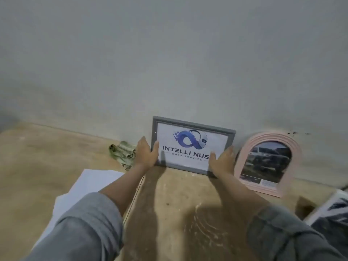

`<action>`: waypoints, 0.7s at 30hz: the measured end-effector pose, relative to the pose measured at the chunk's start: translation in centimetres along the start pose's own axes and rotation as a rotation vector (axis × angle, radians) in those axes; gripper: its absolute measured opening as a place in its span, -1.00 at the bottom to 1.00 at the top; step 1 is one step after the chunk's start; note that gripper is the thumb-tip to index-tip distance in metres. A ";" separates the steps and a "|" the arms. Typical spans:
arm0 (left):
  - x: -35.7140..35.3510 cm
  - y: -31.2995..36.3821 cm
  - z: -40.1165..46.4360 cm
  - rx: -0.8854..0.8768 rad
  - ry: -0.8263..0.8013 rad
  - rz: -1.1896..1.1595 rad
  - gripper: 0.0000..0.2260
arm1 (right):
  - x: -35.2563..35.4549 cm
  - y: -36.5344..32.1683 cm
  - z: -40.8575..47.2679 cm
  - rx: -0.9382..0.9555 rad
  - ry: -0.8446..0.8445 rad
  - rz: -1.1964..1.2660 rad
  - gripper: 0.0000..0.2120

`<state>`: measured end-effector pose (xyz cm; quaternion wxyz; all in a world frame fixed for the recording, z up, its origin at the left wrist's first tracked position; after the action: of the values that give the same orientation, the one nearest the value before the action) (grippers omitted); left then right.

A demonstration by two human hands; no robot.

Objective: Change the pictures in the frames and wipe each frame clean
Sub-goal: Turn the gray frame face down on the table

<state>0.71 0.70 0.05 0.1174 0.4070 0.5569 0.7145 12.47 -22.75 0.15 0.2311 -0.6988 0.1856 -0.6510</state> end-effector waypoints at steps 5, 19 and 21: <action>-1.5 -1.6 2.1 0.083 -0.061 -0.156 -0.28 | -1.8 0.3 1.0 -0.097 0.057 0.056 -0.24; -2.7 -1.8 1.9 0.027 -0.033 -0.182 -0.19 | -2.4 0.9 -0.3 -0.144 0.203 0.096 -0.44; -2.1 -0.9 1.0 0.018 -0.003 -0.217 -0.19 | -0.8 1.0 -1.5 -0.105 0.282 0.129 -0.55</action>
<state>2.54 0.36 -1.63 0.1916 0.3463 0.6038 0.6920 10.92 -23.22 -0.98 0.2073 -0.5983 0.2943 -0.7158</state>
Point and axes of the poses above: each hand's wrist, its own z-axis towards the middle knuckle, its own x-axis out of the back of the hand, y = z × x, the point moved 1 cm from there along z, towards the middle knuckle, and after that the axes turned 12 degrees about -z, right-handed, at the moved point
